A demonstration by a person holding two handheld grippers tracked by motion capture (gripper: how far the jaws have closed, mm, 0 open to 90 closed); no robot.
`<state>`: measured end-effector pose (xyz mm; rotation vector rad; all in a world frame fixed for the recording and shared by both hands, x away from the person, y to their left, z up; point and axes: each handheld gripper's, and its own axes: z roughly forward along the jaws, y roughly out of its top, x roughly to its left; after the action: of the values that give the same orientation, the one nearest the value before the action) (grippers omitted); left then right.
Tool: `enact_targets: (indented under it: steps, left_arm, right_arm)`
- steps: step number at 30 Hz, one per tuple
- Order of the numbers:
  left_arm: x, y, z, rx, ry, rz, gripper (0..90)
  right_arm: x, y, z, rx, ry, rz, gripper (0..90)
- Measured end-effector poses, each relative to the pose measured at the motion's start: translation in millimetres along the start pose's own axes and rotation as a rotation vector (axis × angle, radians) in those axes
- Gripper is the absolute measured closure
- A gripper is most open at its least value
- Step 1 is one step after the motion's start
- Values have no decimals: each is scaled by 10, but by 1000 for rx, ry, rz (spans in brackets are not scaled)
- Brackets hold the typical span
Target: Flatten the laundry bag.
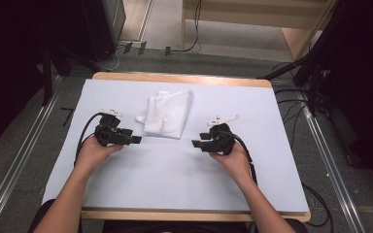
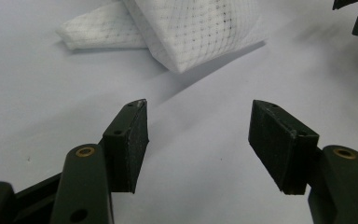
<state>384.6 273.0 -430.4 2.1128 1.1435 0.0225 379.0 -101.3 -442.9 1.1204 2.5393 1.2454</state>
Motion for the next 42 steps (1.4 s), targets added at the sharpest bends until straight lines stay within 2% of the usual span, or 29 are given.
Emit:
enact_targets:
  steps: [12,16,19,26,42]
  left_arm:
    - [16,-38,-56,-8,2,-16,388]
    - [9,-46,-87,-3,8,-1,389]
    - [23,-44,-112,-8,13,-5,389]
    - [45,-33,-140,-21,12,-12,390]
    - [70,-44,-170,-26,13,-6,393]
  right_arm:
    - [42,55,31,8,7,-19,534]
    - [99,160,38,5,5,-38,545]
    - [123,206,60,0,14,-48,546]
    - [252,390,243,25,36,-81,551]
    - [362,731,604,67,38,-120,533]
